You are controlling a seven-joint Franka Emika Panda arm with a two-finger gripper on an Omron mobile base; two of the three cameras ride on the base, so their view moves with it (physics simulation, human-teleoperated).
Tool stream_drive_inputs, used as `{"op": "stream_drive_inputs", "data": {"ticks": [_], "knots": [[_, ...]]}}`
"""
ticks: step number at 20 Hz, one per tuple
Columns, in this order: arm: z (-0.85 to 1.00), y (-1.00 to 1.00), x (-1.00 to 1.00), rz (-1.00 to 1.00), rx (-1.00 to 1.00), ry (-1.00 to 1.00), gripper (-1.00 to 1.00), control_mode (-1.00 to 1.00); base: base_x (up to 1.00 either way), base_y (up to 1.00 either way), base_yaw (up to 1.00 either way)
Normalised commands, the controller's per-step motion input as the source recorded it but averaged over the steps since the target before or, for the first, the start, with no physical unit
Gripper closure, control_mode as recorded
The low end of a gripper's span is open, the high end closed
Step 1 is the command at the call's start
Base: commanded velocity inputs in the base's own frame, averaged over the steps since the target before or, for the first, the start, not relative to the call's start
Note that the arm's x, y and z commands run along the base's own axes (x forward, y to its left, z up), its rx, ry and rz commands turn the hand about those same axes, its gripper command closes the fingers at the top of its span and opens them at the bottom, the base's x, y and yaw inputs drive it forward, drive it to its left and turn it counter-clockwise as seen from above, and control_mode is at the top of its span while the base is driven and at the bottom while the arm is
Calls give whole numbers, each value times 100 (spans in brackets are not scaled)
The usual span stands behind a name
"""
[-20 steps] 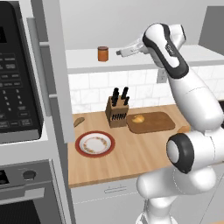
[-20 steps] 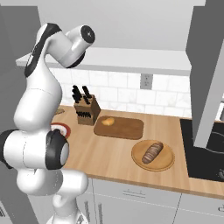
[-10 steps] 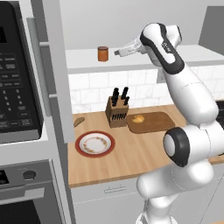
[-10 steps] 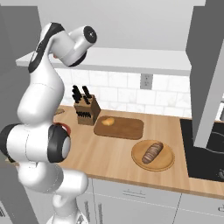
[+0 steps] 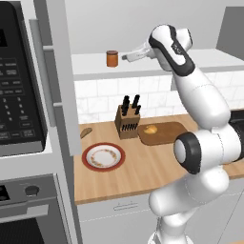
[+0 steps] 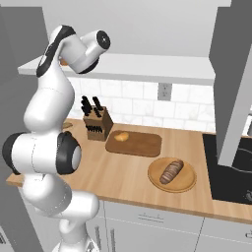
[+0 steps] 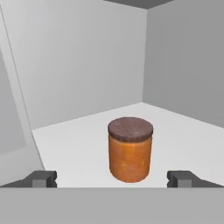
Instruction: From the different types of pastries on the counter, select a croissant and place it on the cutting board. Then retrieve a jar of jam from the cabinet and place it alongside the croissant on the cutting board.
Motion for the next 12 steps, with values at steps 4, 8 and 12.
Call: {"op": "stream_drive_inputs", "data": {"ticks": [4, 8, 12], "knots": [[-2, 9, 27, 2, 0, 0, -100, -100, 0, 0, 0], [-4, 7, 24, 2, 1, 0, -100, -100, 0, 0, 0], [-1, 4, 13, 2, 4, 0, -100, -100, 0, 0, 0]]}}
